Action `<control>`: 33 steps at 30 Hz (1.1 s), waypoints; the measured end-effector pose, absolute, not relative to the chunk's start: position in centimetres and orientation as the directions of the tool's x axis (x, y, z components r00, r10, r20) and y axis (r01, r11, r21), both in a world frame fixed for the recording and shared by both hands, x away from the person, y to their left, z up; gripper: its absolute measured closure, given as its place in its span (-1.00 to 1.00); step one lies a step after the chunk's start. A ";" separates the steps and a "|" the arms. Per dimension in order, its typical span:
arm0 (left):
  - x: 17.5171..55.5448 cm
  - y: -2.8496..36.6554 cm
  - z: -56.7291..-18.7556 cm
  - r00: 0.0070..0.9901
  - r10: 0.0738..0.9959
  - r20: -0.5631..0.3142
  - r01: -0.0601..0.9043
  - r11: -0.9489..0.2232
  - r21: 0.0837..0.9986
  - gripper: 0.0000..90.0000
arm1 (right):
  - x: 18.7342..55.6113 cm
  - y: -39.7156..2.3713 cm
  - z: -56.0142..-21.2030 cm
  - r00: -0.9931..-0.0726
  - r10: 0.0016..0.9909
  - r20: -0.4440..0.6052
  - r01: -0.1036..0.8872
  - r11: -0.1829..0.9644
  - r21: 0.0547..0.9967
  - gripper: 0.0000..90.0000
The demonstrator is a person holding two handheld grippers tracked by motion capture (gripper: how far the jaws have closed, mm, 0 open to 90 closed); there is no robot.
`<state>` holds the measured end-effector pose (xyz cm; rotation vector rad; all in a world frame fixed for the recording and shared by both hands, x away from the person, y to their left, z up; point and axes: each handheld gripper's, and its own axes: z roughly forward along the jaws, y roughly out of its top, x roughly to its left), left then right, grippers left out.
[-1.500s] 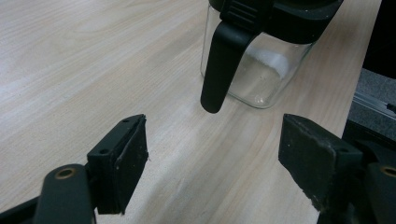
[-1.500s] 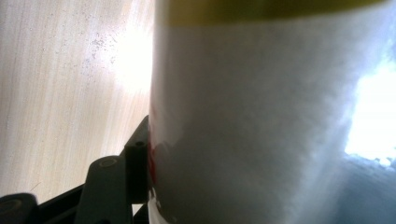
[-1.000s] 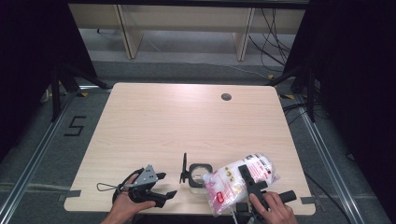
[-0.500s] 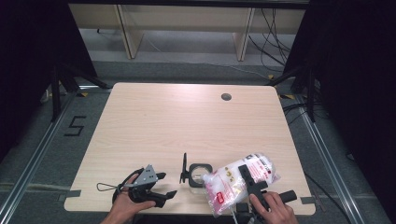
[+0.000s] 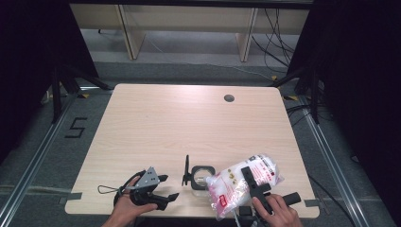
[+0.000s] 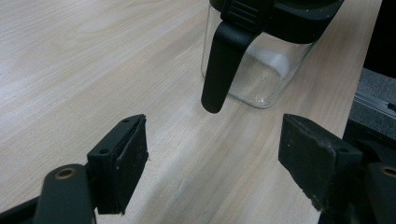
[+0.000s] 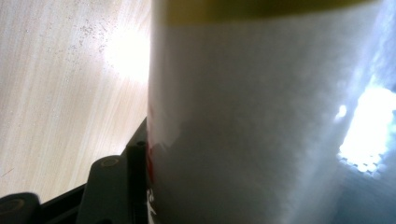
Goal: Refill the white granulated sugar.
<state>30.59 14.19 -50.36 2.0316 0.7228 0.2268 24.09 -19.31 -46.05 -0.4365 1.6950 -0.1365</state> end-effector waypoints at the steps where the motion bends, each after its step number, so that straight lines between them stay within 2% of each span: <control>1: 30.6 14.2 -50.3 0.811 0.573 -0.120 0.401 -0.394 0.827 -0.48 | 24.1 -19.3 -46.0 -0.106 -0.356 -0.929 -0.211 0.921 -0.328 -0.06; 2: 30.7 14.1 -50.4 0.814 0.568 -0.126 0.398 -0.386 0.832 -0.48 | 24.0 -19.5 -46.4 -0.123 -0.307 -0.944 -0.189 0.941 -0.282 -0.06; 3: 30.6 14.2 -50.3 0.813 0.569 -0.124 0.401 -0.392 0.828 -0.48 | 24.1 -19.3 -46.0 -0.108 -0.369 -0.923 -0.212 0.916 -0.342 -0.06; 8: 30.7 14.3 -50.3 0.817 0.567 -0.103 0.386 -0.407 0.828 -0.48 | 24.2 -19.3 -45.9 -0.107 -0.367 -0.924 -0.223 0.915 -0.338 -0.06; 9: 30.7 14.3 -50.2 0.824 0.556 -0.103 0.380 -0.408 0.830 -0.48 | 24.2 -19.3 -46.1 -0.110 -0.337 -0.935 -0.228 0.924 -0.307 -0.06; 14: 30.8 14.4 -50.2 0.823 0.558 -0.105 0.382 -0.407 0.830 -0.48 | 24.1 -19.4 -46.0 -0.115 -0.360 -0.926 -0.209 0.920 -0.331 -0.06; 17: 30.6 14.3 -50.2 0.814 0.569 -0.121 0.400 -0.396 0.827 -0.48 | 24.3 -19.3 -46.1 -0.065 -0.363 -0.930 -0.246 0.909 -0.337 -0.06; 19: 30.7 14.3 -50.2 0.823 0.558 -0.109 0.383 -0.401 0.832 -0.48 | 24.1 -19.2 -45.9 -0.099 -0.382 -0.919 -0.228 0.908 -0.353 -0.06; 20: 30.7 14.3 -50.2 0.823 0.558 -0.109 0.382 -0.401 0.833 -0.48 | 24.3 -19.3 -46.1 -0.064 -0.364 -0.929 -0.247 0.908 -0.338 -0.06; 21: 30.7 14.4 -50.2 0.824 0.557 -0.100 0.379 -0.411 0.829 -0.48 | 24.1 -19.2 -45.9 -0.100 -0.373 -0.922 -0.222 0.912 -0.345 -0.06; 26: 30.6 14.3 -50.2 0.809 0.573 -0.130 0.409 -0.389 0.825 -0.48 | 24.2 -19.4 -46.0 -0.095 -0.355 -0.930 -0.228 0.917 -0.327 -0.06; 28: 30.7 14.3 -50.3 0.810 0.571 -0.132 0.407 -0.386 0.828 -0.48 | 24.2 -19.5 -45.8 -0.105 -0.377 -0.920 -0.220 0.911 -0.348 -0.06; 29: 30.7 14.4 -50.3 0.812 0.569 -0.127 0.402 -0.390 0.828 -0.48 | 24.1 -19.7 -46.1 -0.135 -0.344 -0.929 -0.195 0.929 -0.315 -0.06; 33: 30.8 14.4 -50.2 0.821 0.560 -0.110 0.387 -0.405 0.828 -0.48 | 24.3 -19.5 -46.0 -0.107 -0.347 -0.932 -0.230 0.921 -0.316 -0.06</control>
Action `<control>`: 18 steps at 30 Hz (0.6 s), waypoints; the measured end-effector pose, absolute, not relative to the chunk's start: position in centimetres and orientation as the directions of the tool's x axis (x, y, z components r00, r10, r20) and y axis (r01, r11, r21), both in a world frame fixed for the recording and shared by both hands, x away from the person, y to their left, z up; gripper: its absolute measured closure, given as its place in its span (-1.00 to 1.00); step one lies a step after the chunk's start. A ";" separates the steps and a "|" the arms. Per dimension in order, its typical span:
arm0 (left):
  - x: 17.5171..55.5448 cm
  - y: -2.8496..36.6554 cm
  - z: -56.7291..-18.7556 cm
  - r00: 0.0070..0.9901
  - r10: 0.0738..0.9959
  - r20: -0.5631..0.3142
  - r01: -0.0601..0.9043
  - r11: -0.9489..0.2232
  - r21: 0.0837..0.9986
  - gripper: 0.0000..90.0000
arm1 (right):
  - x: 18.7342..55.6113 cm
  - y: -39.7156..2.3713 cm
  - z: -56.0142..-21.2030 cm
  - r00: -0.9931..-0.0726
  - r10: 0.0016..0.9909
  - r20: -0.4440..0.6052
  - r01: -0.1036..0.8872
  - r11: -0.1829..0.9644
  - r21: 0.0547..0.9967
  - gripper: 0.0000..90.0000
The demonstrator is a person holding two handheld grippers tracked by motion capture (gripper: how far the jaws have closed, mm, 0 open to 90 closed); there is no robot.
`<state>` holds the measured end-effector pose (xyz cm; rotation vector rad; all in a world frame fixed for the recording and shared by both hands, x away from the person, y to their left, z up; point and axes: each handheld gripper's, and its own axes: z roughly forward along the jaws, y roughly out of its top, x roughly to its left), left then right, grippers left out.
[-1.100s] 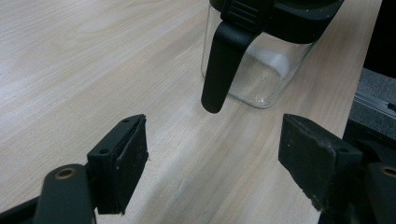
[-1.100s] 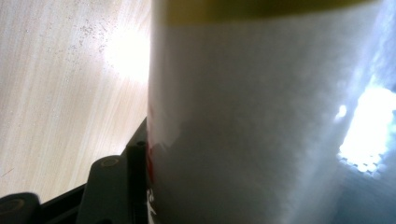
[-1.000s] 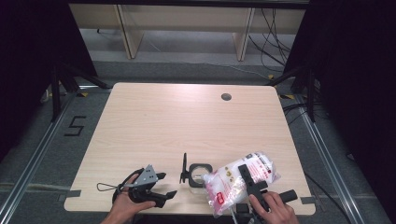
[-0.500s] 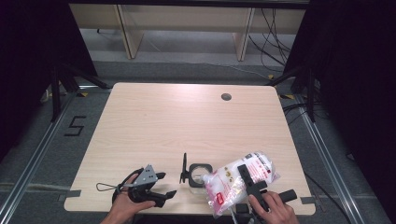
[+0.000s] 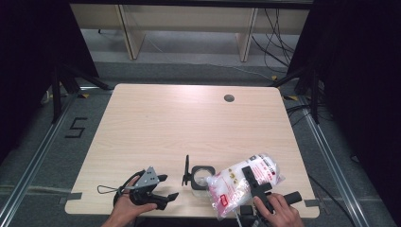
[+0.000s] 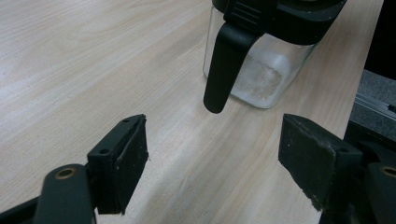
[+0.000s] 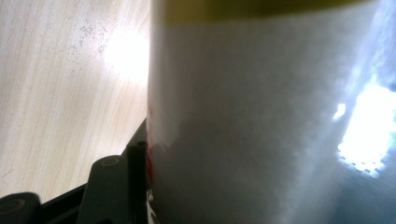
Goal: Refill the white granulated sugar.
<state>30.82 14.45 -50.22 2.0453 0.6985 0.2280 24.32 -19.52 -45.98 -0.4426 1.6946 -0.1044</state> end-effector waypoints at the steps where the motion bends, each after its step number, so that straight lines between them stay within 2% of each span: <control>1: 30.8 14.4 -50.2 0.821 0.561 -0.111 0.388 -0.404 0.828 -0.48 | 24.3 -19.5 -46.0 -0.110 -0.344 -0.933 -0.230 0.922 -0.312 -0.06; 18: 30.6 14.3 -50.2 0.807 0.576 -0.134 0.408 -0.378 0.831 -0.48 | 24.3 -19.9 -45.9 -0.135 -0.312 -0.941 -0.218 0.935 -0.279 -0.06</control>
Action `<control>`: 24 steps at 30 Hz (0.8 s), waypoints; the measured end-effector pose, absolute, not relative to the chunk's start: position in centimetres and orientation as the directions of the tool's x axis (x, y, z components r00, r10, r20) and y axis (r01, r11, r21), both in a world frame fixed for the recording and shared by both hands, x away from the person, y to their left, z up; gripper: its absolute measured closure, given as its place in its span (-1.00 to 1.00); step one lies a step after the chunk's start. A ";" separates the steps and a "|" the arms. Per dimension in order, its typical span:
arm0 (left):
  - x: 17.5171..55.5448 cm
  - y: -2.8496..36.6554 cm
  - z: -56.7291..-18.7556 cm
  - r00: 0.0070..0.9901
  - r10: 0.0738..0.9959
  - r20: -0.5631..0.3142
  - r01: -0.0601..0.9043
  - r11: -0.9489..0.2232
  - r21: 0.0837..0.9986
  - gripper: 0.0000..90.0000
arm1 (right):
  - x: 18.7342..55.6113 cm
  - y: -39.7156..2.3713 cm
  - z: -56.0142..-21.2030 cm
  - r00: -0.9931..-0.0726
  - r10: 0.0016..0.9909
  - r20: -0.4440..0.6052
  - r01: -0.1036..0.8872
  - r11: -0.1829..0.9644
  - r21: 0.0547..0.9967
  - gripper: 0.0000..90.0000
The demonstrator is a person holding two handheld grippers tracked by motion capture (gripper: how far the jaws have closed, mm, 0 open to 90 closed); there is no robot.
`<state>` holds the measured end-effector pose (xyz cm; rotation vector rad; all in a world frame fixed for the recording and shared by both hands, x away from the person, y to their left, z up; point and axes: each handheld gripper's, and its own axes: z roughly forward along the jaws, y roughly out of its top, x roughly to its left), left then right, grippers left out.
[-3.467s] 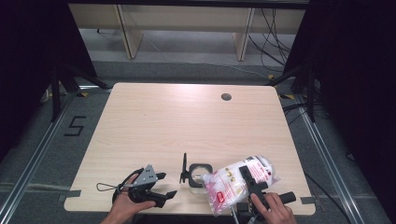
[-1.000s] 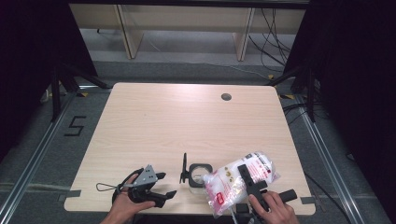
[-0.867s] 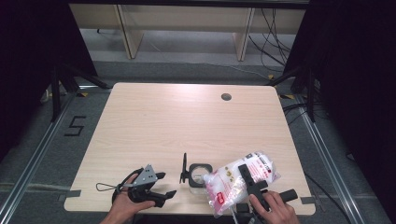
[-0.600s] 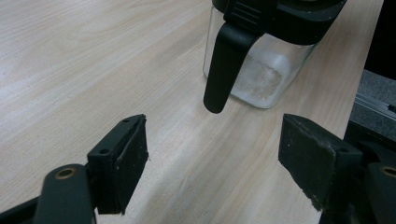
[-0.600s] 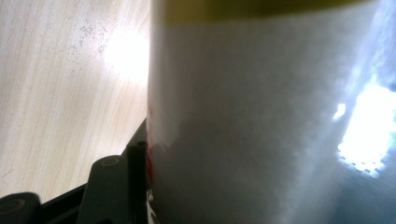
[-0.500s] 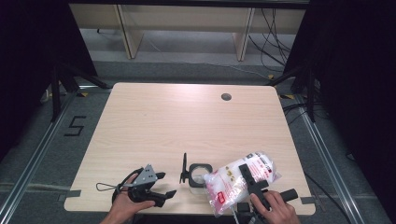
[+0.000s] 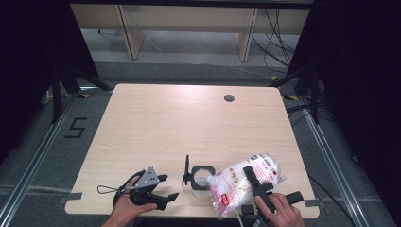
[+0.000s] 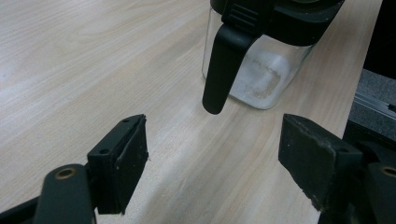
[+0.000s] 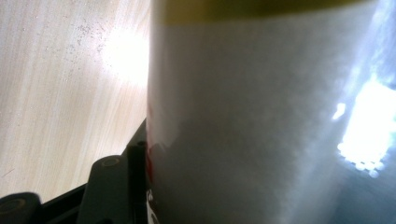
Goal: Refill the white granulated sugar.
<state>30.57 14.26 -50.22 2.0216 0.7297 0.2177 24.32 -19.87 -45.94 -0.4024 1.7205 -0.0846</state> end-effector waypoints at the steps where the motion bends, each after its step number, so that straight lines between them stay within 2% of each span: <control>1: 30.6 14.3 -50.2 0.807 0.575 -0.131 0.406 -0.380 0.831 -0.48 | 24.3 -19.8 -45.8 -0.120 -0.323 -0.939 -0.226 0.930 -0.290 -0.06; 5: 30.7 14.4 -50.2 0.815 0.568 -0.115 0.398 -0.403 0.824 -0.48 | 24.3 -19.9 -45.9 -0.132 -0.308 -0.942 -0.223 0.935 -0.275 -0.06; 7: 30.6 14.4 -50.2 0.815 0.569 -0.112 0.398 -0.408 0.822 -0.48 | 24.3 -19.8 -45.7 -0.108 -0.323 -0.940 -0.236 0.927 -0.291 -0.06; 12: 30.5 14.4 -50.2 0.810 0.572 -0.129 0.405 -0.388 0.828 -0.48 | 24.4 -19.9 -45.7 -0.115 -0.318 -0.941 -0.229 0.930 -0.286 -0.06; 14: 30.6 14.6 -50.2 0.815 0.571 -0.097 0.393 -0.421 0.817 -0.48 | 24.4 -19.9 -45.6 -0.108 -0.337 -0.935 -0.233 0.923 -0.306 -0.06; 18: 30.6 14.4 -50.2 0.817 0.565 -0.116 0.395 -0.402 0.826 -0.48 | 24.4 -19.9 -45.6 -0.103 -0.344 -0.933 -0.233 0.921 -0.314 -0.05; 19: 30.6 14.3 -50.2 0.819 0.563 -0.114 0.393 -0.404 0.826 -0.48 | 24.2 -20.1 -46.1 -0.121 -0.287 -0.950 -0.212 0.943 -0.258 -0.06; 21: 30.7 14.4 -50.2 0.824 0.558 -0.094 0.379 -0.419 0.825 -0.48 | 24.3 -19.9 -45.6 -0.098 -0.353 -0.931 -0.235 0.917 -0.323 -0.06; 22: 30.5 14.3 -50.2 0.813 0.567 -0.128 0.403 -0.391 0.828 -0.48 | 24.3 -19.9 -45.6 -0.098 -0.353 -0.930 -0.234 0.917 -0.324 -0.05; 24: 30.5 14.2 -50.2 0.809 0.573 -0.130 0.406 -0.385 0.829 -0.48 | 24.3 -19.9 -45.8 -0.096 -0.339 -0.936 -0.231 0.922 -0.311 -0.05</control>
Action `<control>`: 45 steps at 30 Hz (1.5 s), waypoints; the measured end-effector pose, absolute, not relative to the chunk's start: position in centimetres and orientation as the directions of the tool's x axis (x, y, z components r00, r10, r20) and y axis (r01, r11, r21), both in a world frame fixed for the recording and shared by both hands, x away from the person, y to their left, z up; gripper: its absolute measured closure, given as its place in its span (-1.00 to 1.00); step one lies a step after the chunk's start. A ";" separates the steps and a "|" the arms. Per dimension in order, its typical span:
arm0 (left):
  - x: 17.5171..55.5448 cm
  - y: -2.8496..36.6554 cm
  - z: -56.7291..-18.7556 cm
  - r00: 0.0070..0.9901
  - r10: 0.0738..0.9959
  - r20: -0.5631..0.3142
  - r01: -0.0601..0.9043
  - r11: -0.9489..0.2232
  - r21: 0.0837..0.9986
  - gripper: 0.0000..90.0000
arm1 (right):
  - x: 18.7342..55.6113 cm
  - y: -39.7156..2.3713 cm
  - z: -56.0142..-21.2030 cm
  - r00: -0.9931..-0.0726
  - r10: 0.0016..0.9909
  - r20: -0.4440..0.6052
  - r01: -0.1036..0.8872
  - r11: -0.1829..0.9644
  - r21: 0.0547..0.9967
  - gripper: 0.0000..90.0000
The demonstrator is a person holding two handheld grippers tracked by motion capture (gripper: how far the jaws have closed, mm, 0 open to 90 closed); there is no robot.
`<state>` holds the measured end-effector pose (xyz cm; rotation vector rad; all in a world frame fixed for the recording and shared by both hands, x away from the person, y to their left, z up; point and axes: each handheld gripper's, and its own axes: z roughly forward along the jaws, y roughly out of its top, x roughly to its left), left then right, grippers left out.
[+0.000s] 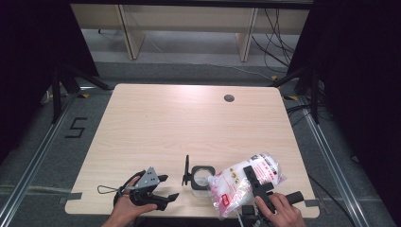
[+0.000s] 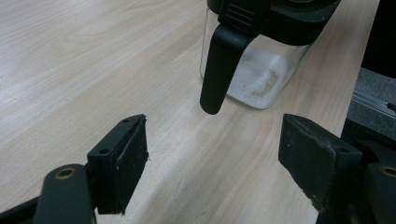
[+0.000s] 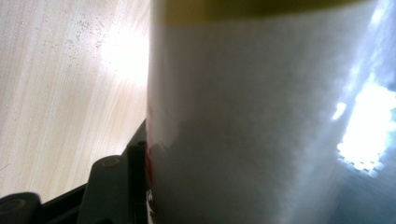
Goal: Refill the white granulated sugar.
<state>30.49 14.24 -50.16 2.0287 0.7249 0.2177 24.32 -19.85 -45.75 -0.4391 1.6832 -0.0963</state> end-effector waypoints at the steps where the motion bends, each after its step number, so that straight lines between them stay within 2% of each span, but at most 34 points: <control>1: 30.6 14.4 -50.1 0.815 0.568 -0.115 0.394 -0.397 0.829 -0.48 | 24.3 -19.9 -45.8 -0.106 -0.338 -0.935 -0.226 0.924 -0.308 -0.05; 13: 30.5 14.2 -50.2 0.810 0.574 -0.122 0.397 -0.383 0.834 -0.48 | 24.2 -19.9 -45.8 -0.097 -0.344 -0.934 -0.232 0.920 -0.315 -0.05; 16: 30.7 14.5 -50.1 0.826 0.557 -0.092 0.373 -0.415 0.830 -0.48 | 24.2 -19.8 -45.8 -0.092 -0.348 -0.933 -0.233 0.919 -0.319 -0.05; 17: 30.7 14.5 -50.1 0.827 0.555 -0.094 0.373 -0.415 0.830 -0.48 | 24.4 -19.9 -46.0 -0.054 -0.330 -0.942 -0.255 0.917 -0.306 -0.05; 19: 30.7 14.5 -50.1 0.826 0.556 -0.092 0.372 -0.416 0.830 -0.48 | 24.4 -19.9 -46.0 -0.055 -0.330 -0.942 -0.252 0.918 -0.307 -0.05; 20: 30.5 14.4 -50.1 0.809 0.576 -0.114 0.399 -0.398 0.826 -0.48 | 24.3 -20.0 -46.0 -0.053 -0.336 -0.940 -0.244 0.917 -0.315 -0.05; 23: 30.6 14.4 -50.1 0.813 0.572 -0.109 0.395 -0.404 0.825 -0.48 | 24.2 -19.8 -45.7 -0.095 -0.399 -0.912 -0.221 0.902 -0.371 -0.05; 24: 30.6 14.4 -50.1 0.813 0.572 -0.110 0.395 -0.403 0.825 -0.48 | 24.3 -19.8 -45.6 -0.081 -0.402 -0.912 -0.232 0.898 -0.375 -0.05; 27: 30.5 14.4 -50.1 0.810 0.575 -0.114 0.401 -0.401 0.824 -0.48 | 24.3 -19.8 -45.5 -0.077 -0.402 -0.912 -0.233 0.897 -0.376 -0.05; 28: 30.6 14.4 -50.1 0.812 0.572 -0.117 0.400 -0.399 0.825 -0.48 | 24.5 -19.9 -45.7 -0.038 -0.393 -0.919 -0.250 0.894 -0.372 -0.05; 29: 30.6 14.4 -50.2 0.813 0.570 -0.119 0.400 -0.397 0.826 -0.48 | 24.4 -19.8 -45.5 -0.083 -0.402 -0.912 -0.234 0.897 -0.374 -0.05; 30: 30.6 14.4 -50.1 0.812 0.572 -0.119 0.401 -0.396 0.826 -0.48 | 24.4 -19.9 -45.7 -0.045 -0.390 -0.920 -0.248 0.896 -0.368 -0.05; 32: 30.5 14.4 -50.1 0.813 0.571 -0.118 0.399 -0.398 0.826 -0.48 | 24.3 -19.8 -45.6 -0.083 -0.403 -0.912 -0.233 0.897 -0.375 -0.05; 33: 30.5 14.4 -50.1 0.815 0.567 -0.119 0.396 -0.395 0.829 -0.48 | 24.2 -19.8 -45.7 -0.083 -0.363 -0.928 -0.224 0.914 -0.338 -0.05; 35: 30.6 14.4 -50.1 0.815 0.568 -0.115 0.396 -0.400 0.827 -0.48 | 24.2 -19.8 -45.7 -0.092 -0.383 -0.919 -0.219 0.908 -0.357 -0.05; 36: 30.6 14.4 -50.1 0.815 0.569 -0.106 0.390 -0.405 0.827 -0.48 | 24.3 -19.9 -45.9 -0.049 -0.366 -0.929 -0.240 0.907 -0.345 -0.05; 37: 30.6 14.3 -50.1 0.817 0.566 -0.114 0.392 -0.398 0.829 -0.48 | 24.2 -19.9 -46.0 -0.065 -0.346 -0.936 -0.237 0.917 -0.322 -0.05; 39: 30.6 14.3 -50.2 0.817 0.566 -0.112 0.392 -0.403 0.827 -0.48 | 24.1 -19.8 -45.7 -0.082 -0.394 -0.916 -0.217 0.904 -0.369 -0.05; 40: 30.7 14.3 -50.2 0.818 0.565 -0.107 0.388 -0.405 0.828 -0.48 | 24.2 -19.9 -45.8 -0.045 -0.369 -0.928 -0.242 0.906 -0.349 -0.05; 43: 30.6 14.3 -50.2 0.814 0.569 -0.118 0.398 -0.398 0.827 -0.48 | 24.2 -19.9 -45.6 -0.077 -0.391 -0.917 -0.228 0.902 -0.366 -0.05; 44: 30.6 14.3 -50.2 0.813 0.570 -0.117 0.398 -0.398 0.827 -0.48 | 24.4 -20.0 -45.7 -0.029 -0.369 -0.929 -0.250 0.903 -0.350 -0.05; 45: 30.6 14.4 -50.1 0.817 0.567 -0.104 0.388 -0.408 0.826 -0.48 | 24.4 -20.0 -45.7 -0.034 -0.365 -0.931 -0.249 0.905 -0.345 -0.05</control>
